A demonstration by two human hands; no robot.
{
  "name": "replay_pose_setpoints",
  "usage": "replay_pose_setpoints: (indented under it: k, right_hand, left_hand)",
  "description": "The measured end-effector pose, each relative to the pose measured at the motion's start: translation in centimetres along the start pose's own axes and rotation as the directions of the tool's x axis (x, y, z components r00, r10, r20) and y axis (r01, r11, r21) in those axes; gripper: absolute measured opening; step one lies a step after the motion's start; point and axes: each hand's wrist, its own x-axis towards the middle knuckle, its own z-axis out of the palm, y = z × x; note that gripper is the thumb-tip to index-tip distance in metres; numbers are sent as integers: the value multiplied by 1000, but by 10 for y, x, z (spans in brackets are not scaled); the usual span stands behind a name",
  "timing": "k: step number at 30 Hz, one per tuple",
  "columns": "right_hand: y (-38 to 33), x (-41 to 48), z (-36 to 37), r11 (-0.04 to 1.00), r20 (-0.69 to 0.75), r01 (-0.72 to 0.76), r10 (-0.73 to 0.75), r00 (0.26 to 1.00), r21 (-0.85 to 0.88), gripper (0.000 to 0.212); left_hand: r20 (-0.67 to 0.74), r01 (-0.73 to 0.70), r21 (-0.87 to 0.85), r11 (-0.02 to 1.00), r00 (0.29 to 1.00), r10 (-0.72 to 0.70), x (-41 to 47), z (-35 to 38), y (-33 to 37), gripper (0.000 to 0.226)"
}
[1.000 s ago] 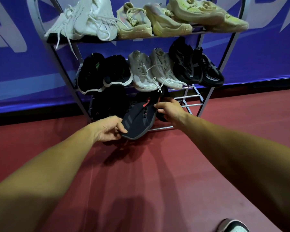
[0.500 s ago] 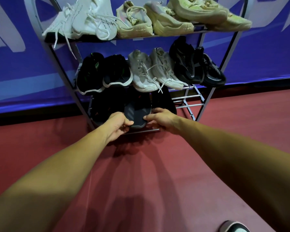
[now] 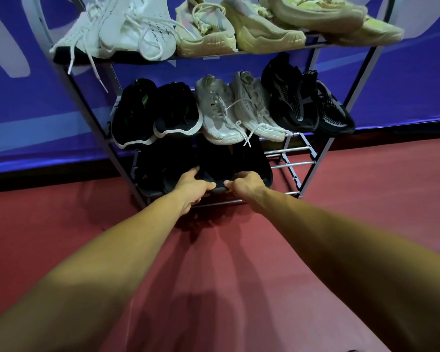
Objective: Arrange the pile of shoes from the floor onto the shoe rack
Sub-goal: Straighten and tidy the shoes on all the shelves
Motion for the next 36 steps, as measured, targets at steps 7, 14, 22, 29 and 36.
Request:
replay_pose_setpoints:
  k: [7,14,22,29,36]
  right_hand:
    - [-1,9,13,992,-35,-39,35,999,-118,39]
    - [6,15,1,990,42,-21,27,999,-141,20]
    - [-6,0,-4,816,166,175,-99,981,-551,43]
    - [-41,-52,-34,619,287,332,-176,942,-712,52]
    - [-85,-111,-66,495,240,362,-294,925,-790,43]
  left_hand:
    - [-128,30,158,987,992,-10,12,4,-8,51]
    - [-221,20,351,936,973,62,3,-27,-16,9]
    - [-140,-44,568,822,979,150,-1,-45,-13,11]
    - [152,-181,654,735,983,107,-36,-39,28,18]
    - [221,-341,719,606,938,267,-92,-39,86,18]
